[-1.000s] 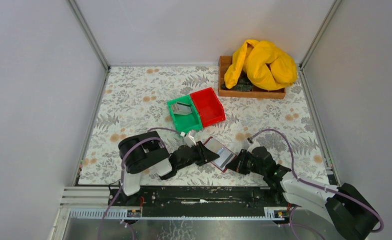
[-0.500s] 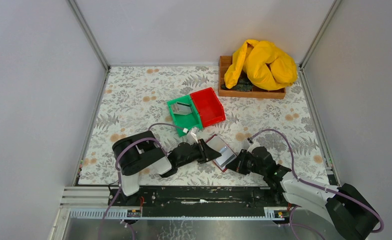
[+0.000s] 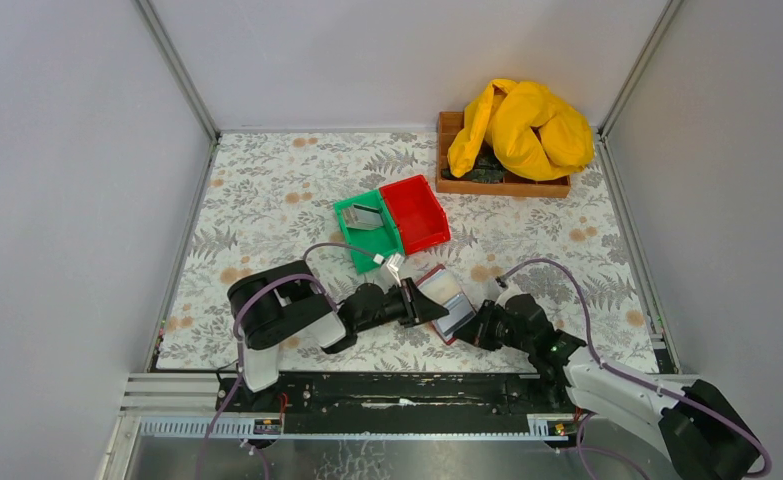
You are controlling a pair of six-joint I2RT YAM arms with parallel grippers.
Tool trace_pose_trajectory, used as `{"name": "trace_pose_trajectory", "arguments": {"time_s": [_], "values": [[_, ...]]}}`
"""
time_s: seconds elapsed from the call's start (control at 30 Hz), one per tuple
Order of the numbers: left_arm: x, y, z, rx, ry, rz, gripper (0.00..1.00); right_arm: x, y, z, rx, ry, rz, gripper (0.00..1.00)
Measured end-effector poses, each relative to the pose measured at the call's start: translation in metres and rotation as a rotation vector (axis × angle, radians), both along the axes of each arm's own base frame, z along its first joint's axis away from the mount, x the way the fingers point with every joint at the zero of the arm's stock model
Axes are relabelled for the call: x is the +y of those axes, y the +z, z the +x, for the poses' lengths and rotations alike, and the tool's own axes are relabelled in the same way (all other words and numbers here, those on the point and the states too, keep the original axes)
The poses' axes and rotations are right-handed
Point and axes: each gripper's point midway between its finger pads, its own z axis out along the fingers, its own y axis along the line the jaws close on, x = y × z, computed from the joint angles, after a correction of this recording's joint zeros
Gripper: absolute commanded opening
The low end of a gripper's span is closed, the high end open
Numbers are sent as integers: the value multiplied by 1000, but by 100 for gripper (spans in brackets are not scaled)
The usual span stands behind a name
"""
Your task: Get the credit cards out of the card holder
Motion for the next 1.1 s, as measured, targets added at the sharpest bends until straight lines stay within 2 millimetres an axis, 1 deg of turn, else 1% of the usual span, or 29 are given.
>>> {"name": "trace_pose_trajectory", "arguments": {"time_s": [0.3,0.6,0.8,1.1], "values": [[3,-16,-4,25,-8,30,28,-10,-1,-5,0,2,-43,0],[9,-34,-10,60,-23,94,28,-13,-1,-6,0,5,-65,0],[8,-37,-10,65,-25,100,28,-13,-1,-6,-1,7,-67,0],[10,-37,-11,63,-36,122,28,-13,1,-4,-10,6,-69,0]]}}
